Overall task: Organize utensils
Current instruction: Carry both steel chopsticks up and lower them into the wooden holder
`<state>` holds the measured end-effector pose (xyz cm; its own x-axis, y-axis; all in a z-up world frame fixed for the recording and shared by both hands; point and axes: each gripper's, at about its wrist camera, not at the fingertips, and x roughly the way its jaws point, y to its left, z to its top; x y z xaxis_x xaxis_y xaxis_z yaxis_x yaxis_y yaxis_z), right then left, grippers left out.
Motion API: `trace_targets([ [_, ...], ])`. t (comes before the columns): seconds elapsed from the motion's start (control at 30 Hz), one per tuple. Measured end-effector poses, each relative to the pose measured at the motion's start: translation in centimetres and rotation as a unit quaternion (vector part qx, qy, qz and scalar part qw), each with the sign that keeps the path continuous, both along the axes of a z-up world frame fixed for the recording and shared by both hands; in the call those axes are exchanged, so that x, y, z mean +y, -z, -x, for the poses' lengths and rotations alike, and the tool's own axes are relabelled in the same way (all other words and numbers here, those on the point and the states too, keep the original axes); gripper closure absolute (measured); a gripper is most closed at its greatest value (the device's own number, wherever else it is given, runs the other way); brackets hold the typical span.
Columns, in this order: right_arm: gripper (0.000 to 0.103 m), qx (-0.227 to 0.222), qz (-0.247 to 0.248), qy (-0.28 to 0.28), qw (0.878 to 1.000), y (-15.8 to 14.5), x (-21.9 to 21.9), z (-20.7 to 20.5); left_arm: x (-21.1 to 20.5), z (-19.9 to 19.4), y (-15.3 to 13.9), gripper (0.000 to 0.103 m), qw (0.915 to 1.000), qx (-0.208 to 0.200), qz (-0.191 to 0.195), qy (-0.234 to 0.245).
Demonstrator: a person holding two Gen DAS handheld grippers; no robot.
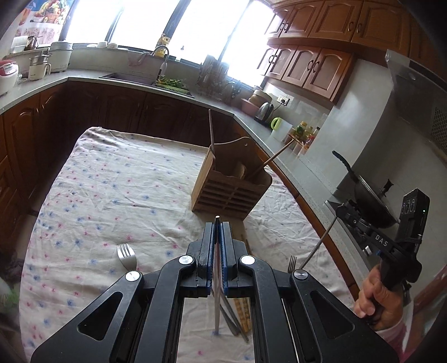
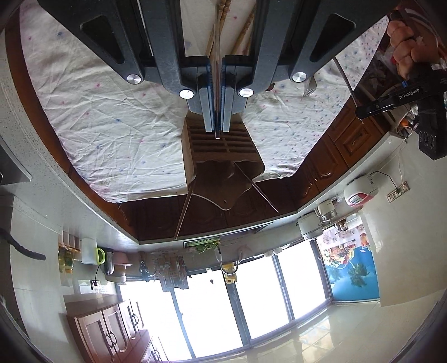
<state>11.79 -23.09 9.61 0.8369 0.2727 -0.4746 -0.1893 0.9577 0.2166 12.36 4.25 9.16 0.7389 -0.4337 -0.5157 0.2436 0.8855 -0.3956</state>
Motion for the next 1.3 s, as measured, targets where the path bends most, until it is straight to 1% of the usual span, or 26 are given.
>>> trace_targets([
  [0.2,0.099,-0.017,-0.001,-0.004,1.0,-1.5,0.5,-0.3,0.5,0.0,-1.7,0.1,0.9997,-0.025,0.006,-0.005],
  [0.47,0.099,-0.027,-0.004,-0.002,1.0,-2.2,0.2,-1.4,0.4,-1.0,-3.2,0.1,0.9989,-0.046,0.008,-0.008],
  [0.67,0.099,-0.035,-0.012,0.003,0.999,-2.6,-0.3,-2.5,0.0,-2.4,-4.3,0.1,0.9981,-0.06,0.011,-0.009],
  [0.83,0.099,-0.05,-0.019,0.009,0.999,-3.6,-0.7,-3.4,-0.4,-3.7,-5.6,0.1,0.9969,-0.077,0.013,-0.008],
  [1.13,0.099,-0.083,-0.042,0.034,0.995,-5.2,-1.5,-6.4,-1.7,-7.3,-8.4,0.1,0.993,-0.117,0.013,-0.011],
  [1.3,0.099,-0.112,-0.046,0.05,0.991,-7.1,-1.6,-8.8,-2.5,-10.4,-10.0,0.1,0.9902,-0.138,0.016,-0.02],
])
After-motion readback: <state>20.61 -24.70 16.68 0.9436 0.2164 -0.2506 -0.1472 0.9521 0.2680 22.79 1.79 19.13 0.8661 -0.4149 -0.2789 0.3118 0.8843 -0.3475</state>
